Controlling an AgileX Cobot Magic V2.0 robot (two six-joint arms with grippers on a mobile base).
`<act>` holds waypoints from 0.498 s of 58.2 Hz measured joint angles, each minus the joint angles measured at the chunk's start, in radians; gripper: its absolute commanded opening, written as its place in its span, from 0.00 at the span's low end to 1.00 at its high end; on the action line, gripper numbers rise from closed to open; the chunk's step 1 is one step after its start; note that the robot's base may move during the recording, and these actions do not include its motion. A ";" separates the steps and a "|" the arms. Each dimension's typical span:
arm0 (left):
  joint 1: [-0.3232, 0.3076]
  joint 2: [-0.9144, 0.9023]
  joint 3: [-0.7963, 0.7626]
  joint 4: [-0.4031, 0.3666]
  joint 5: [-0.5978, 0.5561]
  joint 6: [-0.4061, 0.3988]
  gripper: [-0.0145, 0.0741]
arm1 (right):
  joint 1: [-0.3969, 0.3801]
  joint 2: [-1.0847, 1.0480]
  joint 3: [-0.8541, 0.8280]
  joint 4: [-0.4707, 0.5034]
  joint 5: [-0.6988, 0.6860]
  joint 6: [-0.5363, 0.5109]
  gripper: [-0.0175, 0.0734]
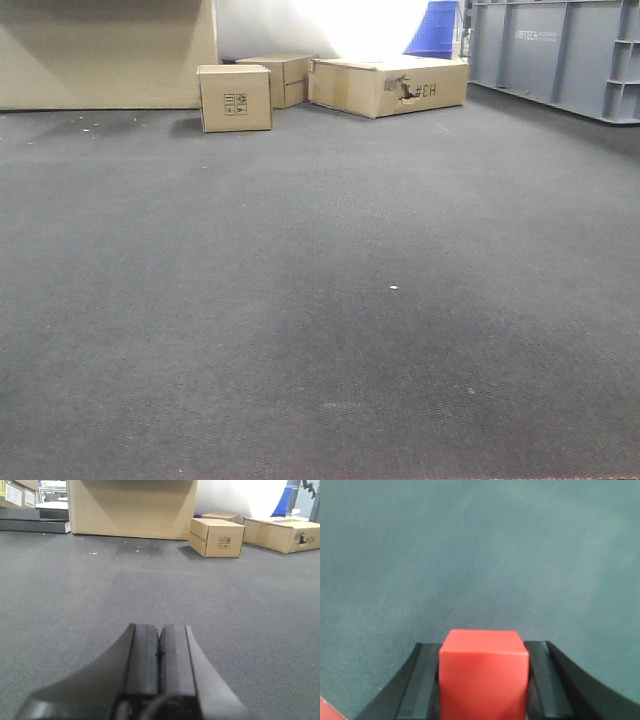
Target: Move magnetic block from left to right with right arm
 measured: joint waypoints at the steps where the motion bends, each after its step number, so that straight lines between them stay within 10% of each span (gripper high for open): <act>1: 0.000 0.000 0.000 0.000 0.000 0.000 0.02 | 0.002 0.031 -0.014 0.003 0.006 0.000 0.44; 29: 0.000 0.000 0.000 0.000 0.000 0.000 0.02 | 0.002 0.509 -0.105 0.020 -0.058 0.000 0.44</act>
